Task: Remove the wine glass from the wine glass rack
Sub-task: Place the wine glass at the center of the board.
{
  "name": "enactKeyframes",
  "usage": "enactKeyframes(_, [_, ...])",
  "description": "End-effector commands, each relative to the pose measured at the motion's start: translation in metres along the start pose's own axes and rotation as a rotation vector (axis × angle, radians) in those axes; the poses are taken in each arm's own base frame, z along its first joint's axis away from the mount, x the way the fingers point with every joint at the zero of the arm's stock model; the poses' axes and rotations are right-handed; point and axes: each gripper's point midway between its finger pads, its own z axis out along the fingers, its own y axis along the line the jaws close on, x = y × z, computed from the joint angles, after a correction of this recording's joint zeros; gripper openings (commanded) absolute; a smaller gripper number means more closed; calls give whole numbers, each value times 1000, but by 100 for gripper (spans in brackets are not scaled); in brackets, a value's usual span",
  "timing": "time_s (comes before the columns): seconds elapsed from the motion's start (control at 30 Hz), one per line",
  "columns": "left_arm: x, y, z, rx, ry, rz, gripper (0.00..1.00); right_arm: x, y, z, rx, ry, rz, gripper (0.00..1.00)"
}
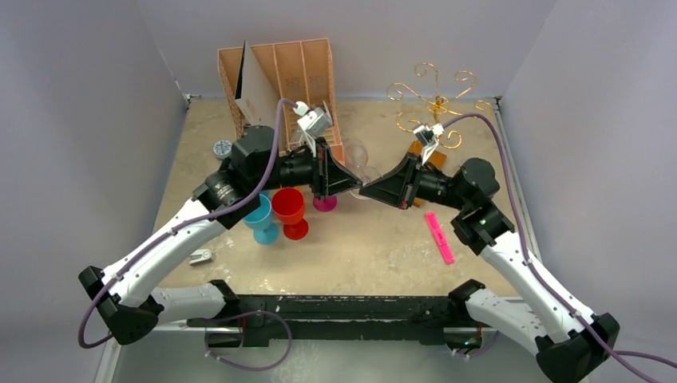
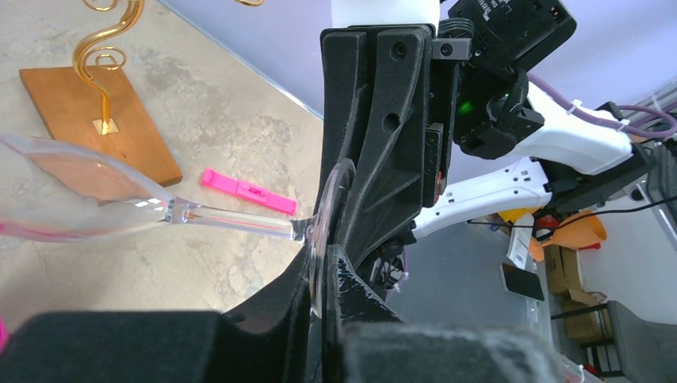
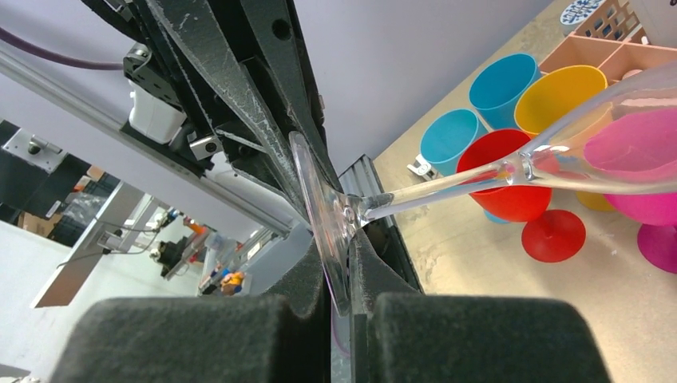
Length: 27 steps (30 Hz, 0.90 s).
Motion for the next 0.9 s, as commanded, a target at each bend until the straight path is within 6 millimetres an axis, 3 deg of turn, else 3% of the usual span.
enactKeyframes(0.0, [5, -17, -1, 85, 7, 23, 9, -5, 0, 2, -23, -40, -93, 0])
enactKeyframes(0.1, [4, -12, -2, 40, 21, 6, 37, 3, -2, 2, -58, 3, -174, 0])
enactKeyframes(0.17, [4, -2, -6, -45, 36, -21, 52, 8, 8, 3, -149, 29, -260, 0])
enactKeyframes(0.33, [-3, 15, -26, -215, 7, -34, 75, 20, 2, 4, -249, 37, -479, 0])
enactKeyframes(0.47, [-7, 31, -56, -389, 5, -33, 83, 35, 0, -1, -356, 30, -720, 0])
enactKeyframes(0.63, [-12, 50, -87, -507, 21, -41, 87, 49, -9, 0, -430, 105, -820, 0])
enactKeyframes(0.73, [-21, 47, -95, -437, 11, -96, 87, 54, -14, 0, -462, 81, -923, 0])
enactKeyframes(0.87, [-40, 25, -92, -302, 24, -66, 88, 56, -12, -2, -503, 67, -1006, 0])
